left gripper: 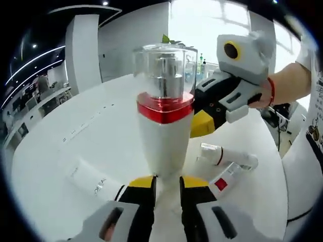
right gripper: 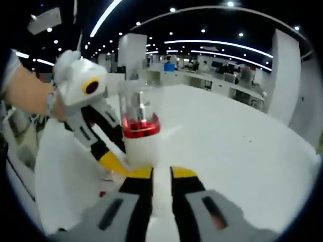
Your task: Arrange the skincare products in the storage area until every visible bottle or jar stands upright without overlapping.
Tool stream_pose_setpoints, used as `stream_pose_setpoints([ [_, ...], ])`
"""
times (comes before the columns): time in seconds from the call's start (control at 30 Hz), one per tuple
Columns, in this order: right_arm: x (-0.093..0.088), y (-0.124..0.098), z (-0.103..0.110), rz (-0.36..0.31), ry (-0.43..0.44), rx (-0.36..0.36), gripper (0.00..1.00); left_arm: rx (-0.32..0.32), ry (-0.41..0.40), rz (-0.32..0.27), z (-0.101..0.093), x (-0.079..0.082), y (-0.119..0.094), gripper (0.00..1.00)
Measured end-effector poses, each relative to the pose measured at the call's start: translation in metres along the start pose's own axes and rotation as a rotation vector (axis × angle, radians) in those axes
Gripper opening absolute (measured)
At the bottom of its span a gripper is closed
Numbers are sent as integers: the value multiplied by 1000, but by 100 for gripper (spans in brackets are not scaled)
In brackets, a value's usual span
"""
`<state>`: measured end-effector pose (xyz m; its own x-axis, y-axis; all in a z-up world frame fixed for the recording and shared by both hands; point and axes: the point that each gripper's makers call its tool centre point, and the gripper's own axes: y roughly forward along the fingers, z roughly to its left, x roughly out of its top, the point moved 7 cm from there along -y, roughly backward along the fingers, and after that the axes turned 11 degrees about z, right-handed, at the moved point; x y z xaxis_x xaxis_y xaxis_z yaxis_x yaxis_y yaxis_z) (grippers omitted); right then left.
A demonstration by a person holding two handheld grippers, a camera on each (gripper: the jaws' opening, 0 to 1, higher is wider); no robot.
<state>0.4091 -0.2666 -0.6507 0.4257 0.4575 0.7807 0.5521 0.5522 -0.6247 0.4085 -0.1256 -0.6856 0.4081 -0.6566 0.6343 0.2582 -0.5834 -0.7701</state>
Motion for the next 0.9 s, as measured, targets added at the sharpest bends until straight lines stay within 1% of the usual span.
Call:
stream_pose_setpoints([
  [0.1,-5,-5,5,-6,51,15,21,14,-10,-7,-1,-2,1,17],
  [0.17,-4,-6,12,-23,76,39,21,21,-3,-12,-3,0,3,17],
  [0.27,-1,-5,21,-38,102,40,21,42,-10,-11,-5,3,5,17],
  [0.37,1,0,28,-38,86,50,22,54,-26,-13,-8,4,6,17],
  [0.43,-2,2,25,-23,73,39,22,68,-28,-10,-10,3,6,17],
  [0.5,-3,2,21,-22,89,52,21,82,-20,-14,-11,2,6,17],
  [0.6,-3,5,19,-23,97,74,20,86,-39,-18,-10,2,5,16],
  [0.7,-5,9,17,-3,58,85,20,92,-53,-21,-13,1,5,16],
  [0.8,-4,11,15,6,42,111,20,107,-54,-28,-15,-1,5,16],
  [0.87,-4,12,13,6,37,134,20,106,-72,-34,-15,-2,5,16],
  [0.9,-4,12,13,7,37,146,20,101,-95,-42,-15,-3,5,16],
])
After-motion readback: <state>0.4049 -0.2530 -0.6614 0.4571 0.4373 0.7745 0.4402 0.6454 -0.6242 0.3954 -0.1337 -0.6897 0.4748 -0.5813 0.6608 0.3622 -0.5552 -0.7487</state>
